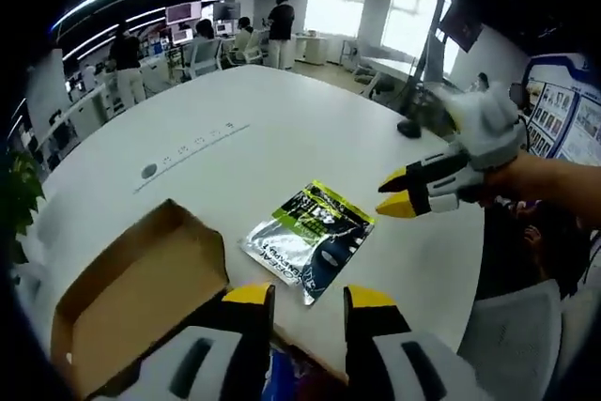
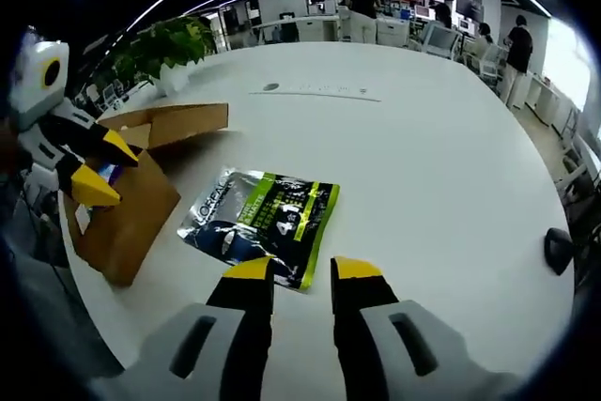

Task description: Operate the shoe box by opening the lid, removing the specified soft item, and placing it in the target area until the item is outside and the box remains undamaged.

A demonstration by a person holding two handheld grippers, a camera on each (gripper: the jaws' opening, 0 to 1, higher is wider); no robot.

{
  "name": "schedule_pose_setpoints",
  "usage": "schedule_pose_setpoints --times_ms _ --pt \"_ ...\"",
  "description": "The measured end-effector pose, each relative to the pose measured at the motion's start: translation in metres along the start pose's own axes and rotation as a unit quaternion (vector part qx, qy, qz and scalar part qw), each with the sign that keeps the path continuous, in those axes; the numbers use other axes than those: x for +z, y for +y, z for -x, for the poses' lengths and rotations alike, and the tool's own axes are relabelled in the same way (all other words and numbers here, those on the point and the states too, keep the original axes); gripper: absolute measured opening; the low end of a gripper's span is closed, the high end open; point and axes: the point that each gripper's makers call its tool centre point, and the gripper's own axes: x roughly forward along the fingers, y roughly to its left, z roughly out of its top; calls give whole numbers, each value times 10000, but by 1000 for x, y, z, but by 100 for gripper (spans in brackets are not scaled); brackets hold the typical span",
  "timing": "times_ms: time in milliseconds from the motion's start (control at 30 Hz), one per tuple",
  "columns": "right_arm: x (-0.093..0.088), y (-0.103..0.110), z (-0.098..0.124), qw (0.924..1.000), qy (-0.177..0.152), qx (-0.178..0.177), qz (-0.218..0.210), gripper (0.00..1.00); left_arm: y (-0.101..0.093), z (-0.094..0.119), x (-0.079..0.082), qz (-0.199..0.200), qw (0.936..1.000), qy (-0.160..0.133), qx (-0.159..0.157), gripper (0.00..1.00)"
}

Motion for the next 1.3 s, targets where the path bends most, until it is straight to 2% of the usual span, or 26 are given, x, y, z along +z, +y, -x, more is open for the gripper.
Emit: schedule_pose_setpoints --times_ms 167,367,667,1033,1167,1200,1300 --pt "3 16 9 9999 -68 126 -3 26 4 15 -6 90 9999 -94 37 32" --pt "10 41 21 9994 -182 287 109 29 15 30 -23 200 9996 -104 166 37" --pt "22 76 31 9975 -304 621 164 32 37 65 -51 478 9975 -284 443 41" --pt "24 115 27 9946 -330 955 231 32 72 109 -75 823 9910 -516 926 45" --pt "27 130 25 9930 -357 1094 257 32 83 122 -87 930 9873 -595 1139 46" --pt "28 136 24 9923 -359 1149 275 32 89 126 -95 1050 9847 -590 1256 46" --pt "30 147 22 9910 -365 1248 326 31 94 133 -107 1241 9812 -618 1347 46"
